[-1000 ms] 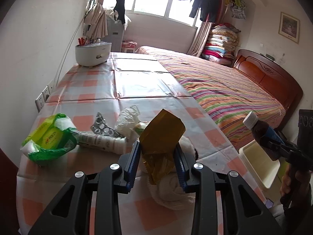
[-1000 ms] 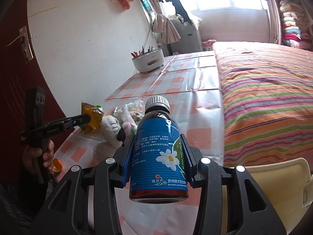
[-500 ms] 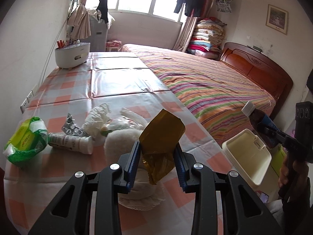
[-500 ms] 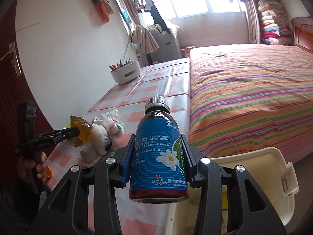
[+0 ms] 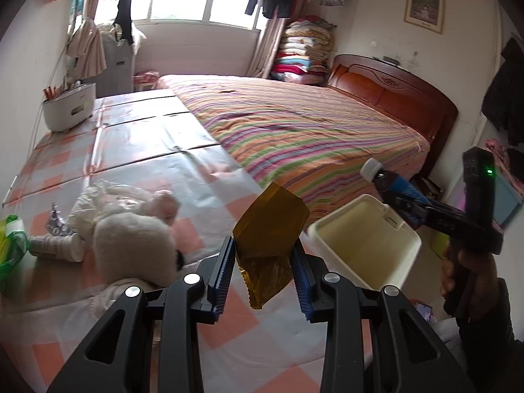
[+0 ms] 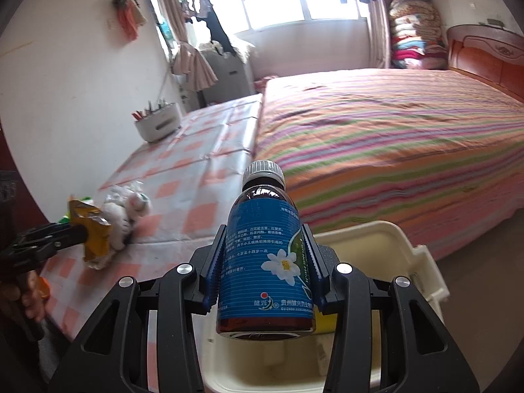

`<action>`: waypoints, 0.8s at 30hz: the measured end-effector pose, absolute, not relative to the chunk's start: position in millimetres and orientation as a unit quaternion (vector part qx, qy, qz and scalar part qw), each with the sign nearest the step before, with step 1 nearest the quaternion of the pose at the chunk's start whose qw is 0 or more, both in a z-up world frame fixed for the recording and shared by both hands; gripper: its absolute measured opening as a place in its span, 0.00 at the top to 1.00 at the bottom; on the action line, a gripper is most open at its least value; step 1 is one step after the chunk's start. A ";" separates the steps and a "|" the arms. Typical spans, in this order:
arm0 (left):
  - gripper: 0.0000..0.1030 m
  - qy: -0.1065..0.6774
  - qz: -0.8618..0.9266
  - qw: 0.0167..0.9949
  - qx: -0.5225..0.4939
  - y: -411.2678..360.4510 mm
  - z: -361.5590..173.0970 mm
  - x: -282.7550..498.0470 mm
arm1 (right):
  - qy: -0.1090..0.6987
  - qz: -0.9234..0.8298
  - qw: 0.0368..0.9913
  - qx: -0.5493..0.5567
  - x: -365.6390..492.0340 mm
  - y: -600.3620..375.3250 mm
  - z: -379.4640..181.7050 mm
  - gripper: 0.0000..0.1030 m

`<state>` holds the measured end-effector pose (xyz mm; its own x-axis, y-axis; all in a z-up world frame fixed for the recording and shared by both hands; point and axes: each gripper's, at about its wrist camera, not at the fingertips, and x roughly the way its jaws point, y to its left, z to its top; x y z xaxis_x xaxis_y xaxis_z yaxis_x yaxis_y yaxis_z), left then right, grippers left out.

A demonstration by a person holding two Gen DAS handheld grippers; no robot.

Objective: Collect trash
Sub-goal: 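Carry the blue bottle and brown paper to the cream bin and release both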

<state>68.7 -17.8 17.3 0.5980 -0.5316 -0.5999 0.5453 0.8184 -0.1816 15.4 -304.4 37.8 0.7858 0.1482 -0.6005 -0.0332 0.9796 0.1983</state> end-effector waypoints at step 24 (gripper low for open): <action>0.68 0.354 -0.376 0.854 0.054 -104.3 5.5 47.8 | 0.346 -0.035 0.934 0.083 12.7 -329.6 22.4 0.57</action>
<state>47.8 -104.3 5.5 0.4660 -0.6049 -0.6457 0.6815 0.7108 -0.1741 12.7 -329.6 22.4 0.7574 -0.0085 -0.6529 0.1234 0.9838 0.1303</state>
